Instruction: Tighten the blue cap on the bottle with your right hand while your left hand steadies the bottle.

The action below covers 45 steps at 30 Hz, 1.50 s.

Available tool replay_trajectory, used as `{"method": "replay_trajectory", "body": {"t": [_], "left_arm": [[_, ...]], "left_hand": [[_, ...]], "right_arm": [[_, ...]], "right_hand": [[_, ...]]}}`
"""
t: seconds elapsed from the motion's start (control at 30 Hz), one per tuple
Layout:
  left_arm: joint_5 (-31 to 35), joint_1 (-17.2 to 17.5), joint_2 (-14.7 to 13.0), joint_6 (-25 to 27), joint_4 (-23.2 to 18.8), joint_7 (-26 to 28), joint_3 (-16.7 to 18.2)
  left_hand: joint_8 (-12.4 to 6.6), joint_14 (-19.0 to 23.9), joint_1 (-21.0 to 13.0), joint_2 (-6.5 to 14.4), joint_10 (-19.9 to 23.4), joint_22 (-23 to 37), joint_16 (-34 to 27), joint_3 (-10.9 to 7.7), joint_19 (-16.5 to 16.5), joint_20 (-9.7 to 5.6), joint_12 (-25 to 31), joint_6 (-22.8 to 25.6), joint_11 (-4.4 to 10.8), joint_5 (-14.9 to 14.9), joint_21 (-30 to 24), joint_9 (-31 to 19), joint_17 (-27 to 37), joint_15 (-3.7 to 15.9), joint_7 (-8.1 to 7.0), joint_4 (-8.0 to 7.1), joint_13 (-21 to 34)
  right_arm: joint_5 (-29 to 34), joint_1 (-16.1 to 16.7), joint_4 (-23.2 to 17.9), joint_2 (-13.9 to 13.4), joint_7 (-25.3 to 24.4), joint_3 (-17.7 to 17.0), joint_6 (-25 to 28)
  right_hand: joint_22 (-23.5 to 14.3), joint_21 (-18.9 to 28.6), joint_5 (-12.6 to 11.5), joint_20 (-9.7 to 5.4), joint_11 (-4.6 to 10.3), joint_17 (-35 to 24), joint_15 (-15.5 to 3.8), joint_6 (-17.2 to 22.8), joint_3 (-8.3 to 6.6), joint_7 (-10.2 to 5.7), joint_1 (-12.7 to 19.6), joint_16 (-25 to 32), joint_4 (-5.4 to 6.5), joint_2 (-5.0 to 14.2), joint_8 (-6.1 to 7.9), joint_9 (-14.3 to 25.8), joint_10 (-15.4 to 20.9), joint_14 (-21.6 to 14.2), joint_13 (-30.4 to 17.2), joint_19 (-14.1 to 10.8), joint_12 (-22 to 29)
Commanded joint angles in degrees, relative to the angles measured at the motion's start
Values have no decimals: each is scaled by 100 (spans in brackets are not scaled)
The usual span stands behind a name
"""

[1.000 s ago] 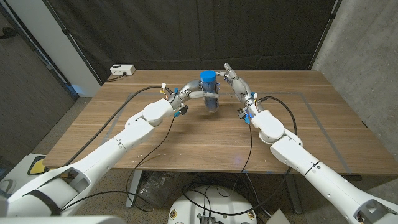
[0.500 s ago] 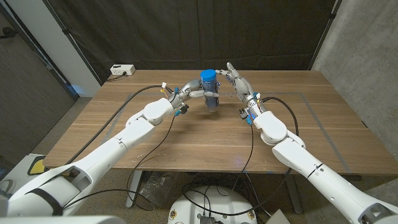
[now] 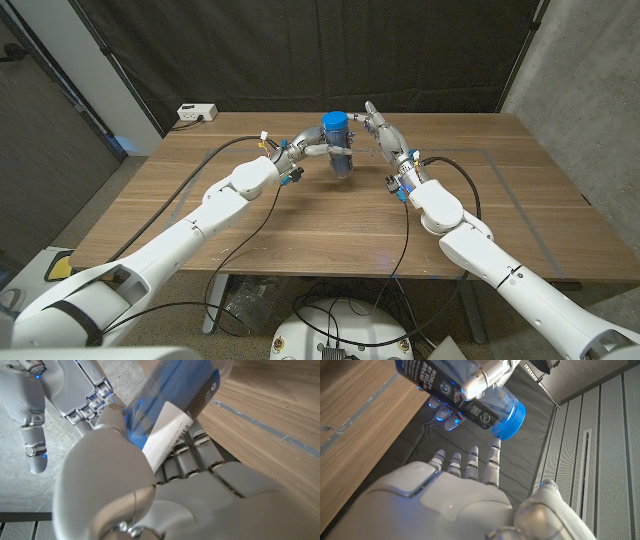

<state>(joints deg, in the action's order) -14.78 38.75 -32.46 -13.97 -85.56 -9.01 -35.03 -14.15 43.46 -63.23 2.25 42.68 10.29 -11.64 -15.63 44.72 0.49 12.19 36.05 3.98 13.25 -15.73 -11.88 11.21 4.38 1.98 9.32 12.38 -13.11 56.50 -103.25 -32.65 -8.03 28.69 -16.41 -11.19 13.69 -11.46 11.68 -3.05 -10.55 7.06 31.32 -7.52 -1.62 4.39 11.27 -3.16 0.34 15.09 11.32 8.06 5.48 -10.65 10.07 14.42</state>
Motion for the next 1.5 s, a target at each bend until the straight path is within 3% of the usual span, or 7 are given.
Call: {"method": "replay_trajectory", "body": {"t": [0.03,0.57,0.83,1.03,1.1,1.2,1.5], "left_arm": [[-41,-6,18,90,2,38,16],[-134,-29,20,365,-67,46,-1],[-173,-86,40,404,6,-17,-30],[-168,-107,40,389,27,-36,-44],[-158,-111,29,388,11,-44,-49],[-130,-132,2,350,-11,-111,-75],[-102,24,-116,298,-226,-91,-48]], "left_hand": [[5,31,-484,591,9,15,8,-253,106,-26,-8,225,23,-15,-32,-6,12,-15,161,-223,21],[23,41,-461,579,16,15,10,-285,115,-27,-15,238,6,-15,-22,-8,10,-7,176,-226,22],[34,38,-441,570,21,14,14,-300,115,-28,-18,241,30,-15,-15,-10,9,-4,172,-231,23],[46,41,-425,565,10,15,15,-311,113,-22,-25,234,13,-16,-9,-10,9,-8,171,-236,23],[50,34,-419,563,6,15,18,-314,110,-21,-27,230,0,-16,-5,-11,9,-13,162,-237,24],[53,27,-412,561,-3,15,21,-321,110,-21,-32,233,17,-16,-3,-11,9,-13,167,-239,24],[68,-20,-406,557,-13,15,40,-342,69,-54,-37,222,18,-16,21,-12,8,-13,181,-234,26]], "right_arm": [[-39,157,-143,-128,7,-57,97],[-86,503,-451,-323,0,-223,-112],[-69,734,-663,-412,-100,-399,-226],[96,746,-620,-362,-300,-438,-26],[114,688,-531,-325,-323,-423,45],[91,437,-279,-209,-248,-328,151],[-278,-194,422,139,143,-78,174]], "right_hand": [[-12,57,-11,12,-22,-6,26,69,-32,-4,78,35,-29,3,9,29,44,-61,-17,515,34],[-10,72,-8,24,-50,-6,39,20,-49,-45,117,27,-47,37,-34,27,51,-107,-17,447,23],[-7,143,-7,-4,-3,-3,29,96,-162,-75,275,45,-97,221,-38,26,164,-277,-16,213,43],[-5,184,13,23,-26,1,0,112,-214,-114,367,60,-140,282,-58,25,304,-421,-16,61,80],[-4,192,28,37,-53,1,-3,-22,-220,-87,397,57,-162,277,-124,26,340,-474,-16,14,84],[0,157,69,51,-147,-6,82,-626,-205,-27,440,-36,-216,215,-374,30,176,-396,-22,-8,-18],[-2,43,84,55,-192,-26,77,-1055,-111,-16,339,-113,-206,89,-459,27,-132,-80,-30,170,-158]]}}
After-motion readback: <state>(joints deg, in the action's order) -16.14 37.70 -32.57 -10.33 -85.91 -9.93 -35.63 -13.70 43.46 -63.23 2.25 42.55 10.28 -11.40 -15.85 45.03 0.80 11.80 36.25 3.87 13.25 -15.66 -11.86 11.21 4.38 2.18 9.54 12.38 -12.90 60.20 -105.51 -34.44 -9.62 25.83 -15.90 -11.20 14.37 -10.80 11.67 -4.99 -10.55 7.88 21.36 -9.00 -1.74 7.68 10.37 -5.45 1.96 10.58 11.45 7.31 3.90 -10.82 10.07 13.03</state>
